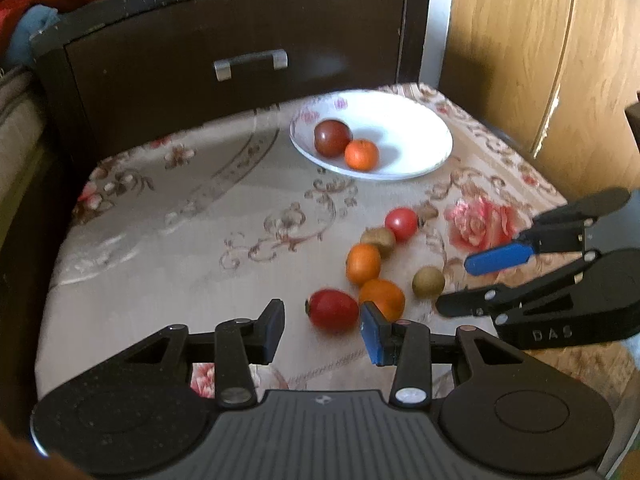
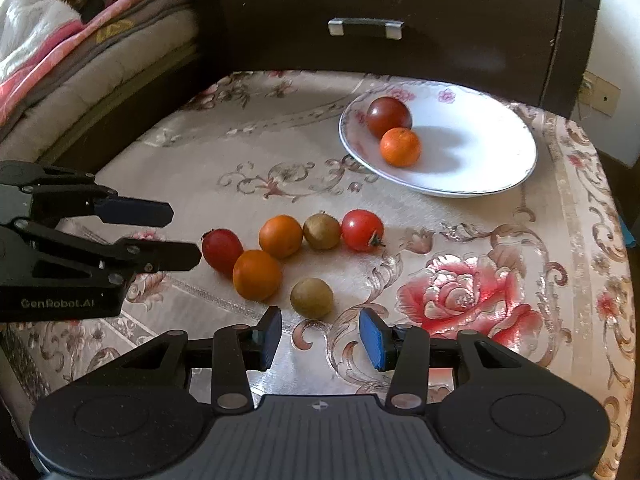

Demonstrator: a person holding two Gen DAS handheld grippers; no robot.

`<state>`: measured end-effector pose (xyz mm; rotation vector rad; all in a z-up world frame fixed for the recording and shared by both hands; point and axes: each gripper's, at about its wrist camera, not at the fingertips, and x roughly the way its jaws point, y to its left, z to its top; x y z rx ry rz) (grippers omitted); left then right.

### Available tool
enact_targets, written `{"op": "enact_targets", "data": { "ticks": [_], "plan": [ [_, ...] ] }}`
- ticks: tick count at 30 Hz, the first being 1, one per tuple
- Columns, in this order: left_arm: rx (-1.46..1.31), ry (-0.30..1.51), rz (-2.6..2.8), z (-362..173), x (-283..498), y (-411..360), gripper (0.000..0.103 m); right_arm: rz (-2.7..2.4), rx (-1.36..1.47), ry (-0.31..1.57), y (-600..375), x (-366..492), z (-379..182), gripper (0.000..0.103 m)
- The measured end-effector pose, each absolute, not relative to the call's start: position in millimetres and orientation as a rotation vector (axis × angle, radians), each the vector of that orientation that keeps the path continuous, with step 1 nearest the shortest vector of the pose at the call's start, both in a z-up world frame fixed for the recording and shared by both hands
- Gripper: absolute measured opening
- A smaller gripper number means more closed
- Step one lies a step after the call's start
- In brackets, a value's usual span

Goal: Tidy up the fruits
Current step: 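Withdraw both open tools from the bowl back toward the remaining fruits, then grasp the red tomato with the left tool while the right tool grasps a brown kiwi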

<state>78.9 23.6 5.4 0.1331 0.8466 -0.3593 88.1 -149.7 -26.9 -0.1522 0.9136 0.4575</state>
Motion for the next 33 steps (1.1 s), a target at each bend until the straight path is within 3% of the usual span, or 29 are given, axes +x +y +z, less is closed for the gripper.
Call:
{"op": "enact_targets", "data": {
  "ticks": [21,26,29,33],
  "plan": [
    [0.216,0.871,-0.426,-23,99,10,0.05,0.508,-0.214,0.89,-140,100,-38,0.04],
    [0.226,0.868,-0.423,-27,101,7,0.049,0.5,-0.25,0.873,-139,98,-39,0.033],
    [0.218,0.872,-0.421,-26,101,7,0.048,0.504,-0.245,0.869,-141,98,-38,0.02],
    [0.218,0.874,-0.426,-25,99,6,0.045,0.501,-0.244,0.863,-141,97,-38,0.02]
  ]
}}
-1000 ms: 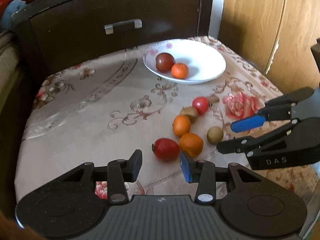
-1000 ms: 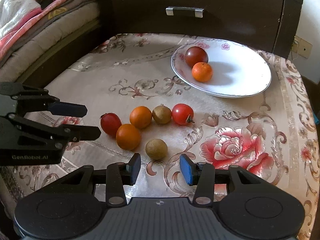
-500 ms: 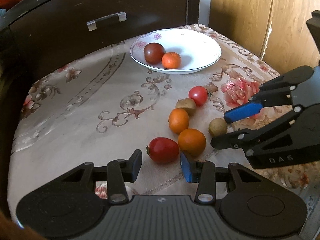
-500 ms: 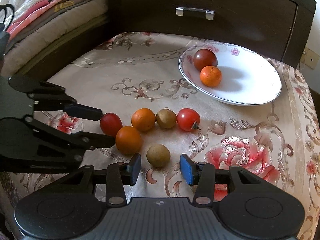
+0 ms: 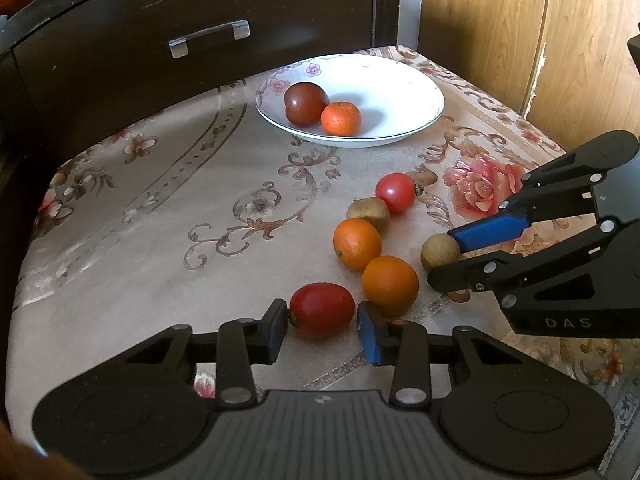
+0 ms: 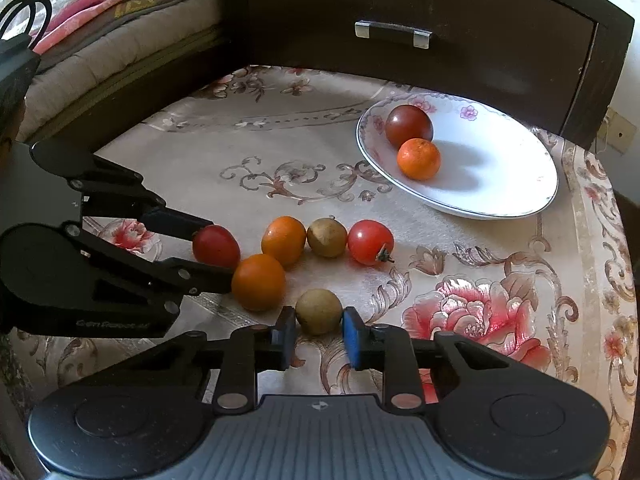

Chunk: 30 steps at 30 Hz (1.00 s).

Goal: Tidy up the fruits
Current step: 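Grasp the red tomato with the left tool while the right tool grasps a brown kiwi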

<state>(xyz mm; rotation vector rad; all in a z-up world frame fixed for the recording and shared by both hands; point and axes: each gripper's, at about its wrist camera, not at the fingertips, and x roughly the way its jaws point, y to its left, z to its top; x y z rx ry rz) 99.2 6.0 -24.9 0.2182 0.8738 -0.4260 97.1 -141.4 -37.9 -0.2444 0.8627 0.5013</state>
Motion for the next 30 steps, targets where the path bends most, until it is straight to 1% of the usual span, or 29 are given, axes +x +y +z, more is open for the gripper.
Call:
{"op": "enact_targets", "data": {
  "ticks": [12,16,25,30],
  "plan": [
    [0.211,0.869,-0.442,-18.4,91.4,6.8,0.044,0.505,-0.227,0.869,-146.1,90.4,-29.6,0.02],
    [0.225,0.885,-0.427,-24.2,93.3,6.0,0.044,0.499,-0.239,0.88,-145.1,91.4,-33.7,0.02],
    [0.209,0.885,-0.422,-25.3,94.3,7.2,0.047,0.505,-0.246,0.876,-143.4,91.2,-35.8,0.024],
    [0.214,0.879,-0.42,-25.7,94.8,5.7,0.047,0.507,-0.248,0.874,-143.3,90.7,-35.9,0.024]
  ]
}}
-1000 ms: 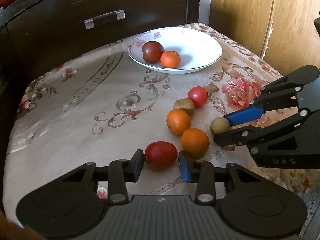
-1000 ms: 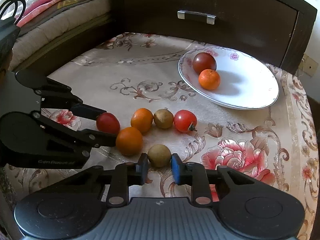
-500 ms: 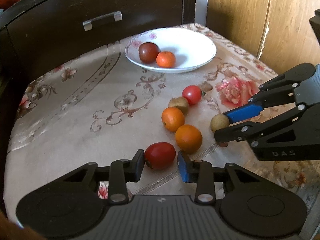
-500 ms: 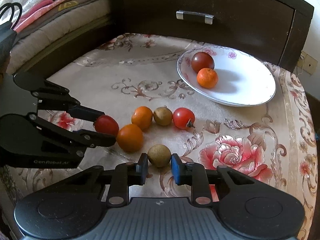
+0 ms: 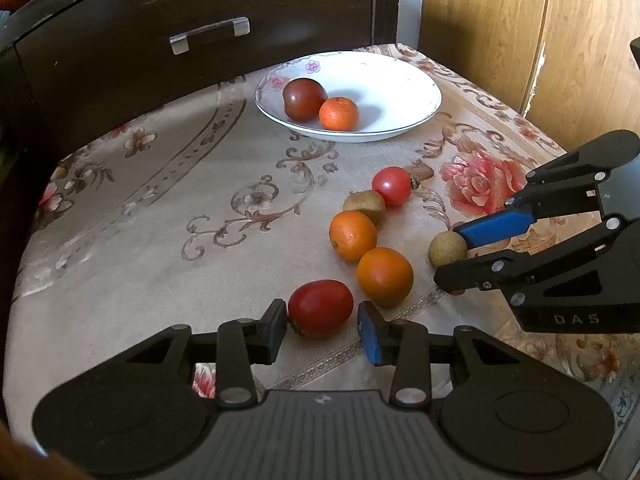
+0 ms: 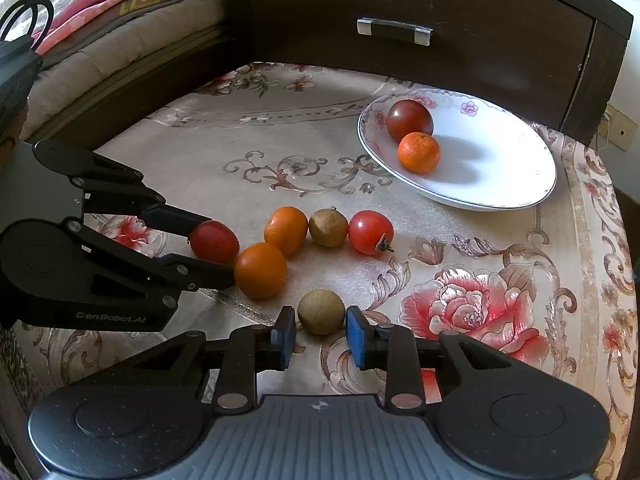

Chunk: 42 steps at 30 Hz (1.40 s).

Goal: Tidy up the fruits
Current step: 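Grasp the red tomato with the left tool while the right tool grasps a brown kiwi, then lift and carry the red tomato in the left tool while the right tool carries the kiwi to the bowl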

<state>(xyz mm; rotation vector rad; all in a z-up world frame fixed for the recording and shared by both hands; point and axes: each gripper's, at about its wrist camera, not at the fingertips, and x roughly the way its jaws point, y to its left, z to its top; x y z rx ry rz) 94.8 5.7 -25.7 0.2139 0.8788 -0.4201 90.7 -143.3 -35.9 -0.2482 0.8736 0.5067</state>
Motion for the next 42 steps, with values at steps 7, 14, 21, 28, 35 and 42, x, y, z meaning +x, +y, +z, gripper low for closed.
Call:
{"op": "enact_targets", "data": {
  "ticks": [7,14,21,28,35,42],
  "plan": [
    [0.212,0.875,-0.421,-25,95,4,0.043,0.5,-0.259,0.872,-142,89,-35,0.02],
    [0.207,0.878,-0.423,-24,95,4,0.041,0.501,-0.251,0.872,-142,89,-35,0.02],
    [0.199,0.87,-0.418,-22,95,5,0.041,0.494,-0.246,0.865,-143,89,-33,0.02],
    [0.188,0.861,-0.409,-19,95,8,0.041,0.484,-0.237,0.855,-145,89,-30,0.02],
    [0.179,0.847,-0.407,-15,96,8,0.041,0.475,-0.227,0.842,-145,90,-26,0.02],
    [0.173,0.832,-0.4,-10,97,7,0.041,0.472,-0.217,0.828,-144,90,-23,0.02]
  ]
}}
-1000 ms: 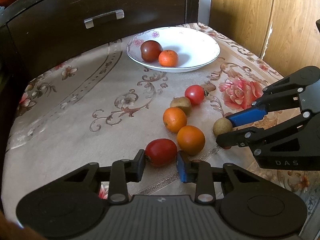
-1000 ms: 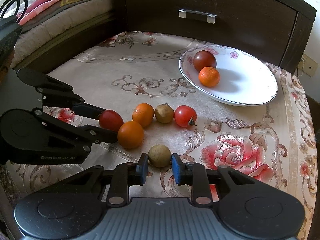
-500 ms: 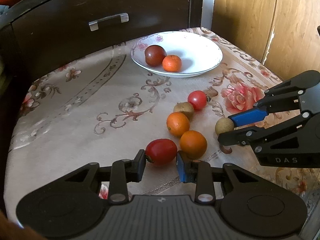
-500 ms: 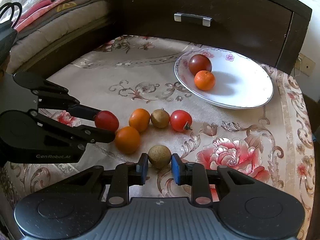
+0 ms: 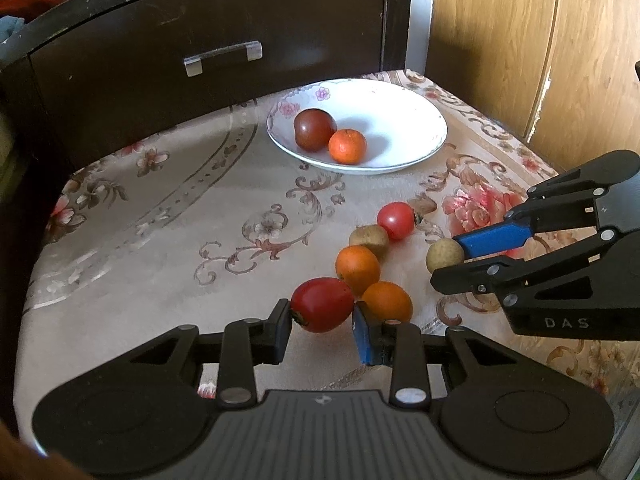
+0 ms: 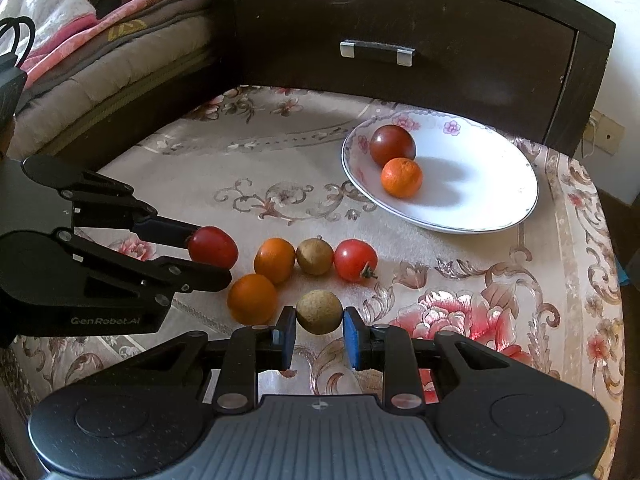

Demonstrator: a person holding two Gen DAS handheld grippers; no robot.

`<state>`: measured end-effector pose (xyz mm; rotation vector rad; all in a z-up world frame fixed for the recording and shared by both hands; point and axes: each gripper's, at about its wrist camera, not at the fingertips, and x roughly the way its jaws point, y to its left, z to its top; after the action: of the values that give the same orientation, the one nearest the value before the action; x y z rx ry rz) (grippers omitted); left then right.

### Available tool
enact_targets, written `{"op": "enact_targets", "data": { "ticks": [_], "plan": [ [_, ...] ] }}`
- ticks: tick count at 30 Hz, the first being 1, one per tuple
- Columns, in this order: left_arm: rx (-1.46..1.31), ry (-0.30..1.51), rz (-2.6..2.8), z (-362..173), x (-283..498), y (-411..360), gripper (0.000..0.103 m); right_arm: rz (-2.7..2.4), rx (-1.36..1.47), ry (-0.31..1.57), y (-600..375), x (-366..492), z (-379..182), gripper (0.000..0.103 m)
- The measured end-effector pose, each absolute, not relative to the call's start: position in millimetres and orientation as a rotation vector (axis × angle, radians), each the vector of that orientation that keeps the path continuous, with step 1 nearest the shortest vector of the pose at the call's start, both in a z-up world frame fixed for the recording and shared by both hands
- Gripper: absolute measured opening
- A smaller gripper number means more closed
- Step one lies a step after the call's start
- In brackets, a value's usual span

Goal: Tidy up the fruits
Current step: 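Lift and carry the red tomato in the left tool while the right tool carries the kiwi to the bowl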

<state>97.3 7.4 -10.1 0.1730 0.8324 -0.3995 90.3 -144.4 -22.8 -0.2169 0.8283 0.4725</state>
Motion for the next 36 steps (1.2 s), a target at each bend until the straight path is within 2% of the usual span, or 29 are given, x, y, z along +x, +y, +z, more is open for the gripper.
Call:
{"op": "enact_targets", "data": {
  "ticks": [36],
  "plan": [
    [0.096,0.741,-0.432,10,132,-21,0.04,0.387,-0.142,0.765,-166,116,-5,0.02]
  ]
}}
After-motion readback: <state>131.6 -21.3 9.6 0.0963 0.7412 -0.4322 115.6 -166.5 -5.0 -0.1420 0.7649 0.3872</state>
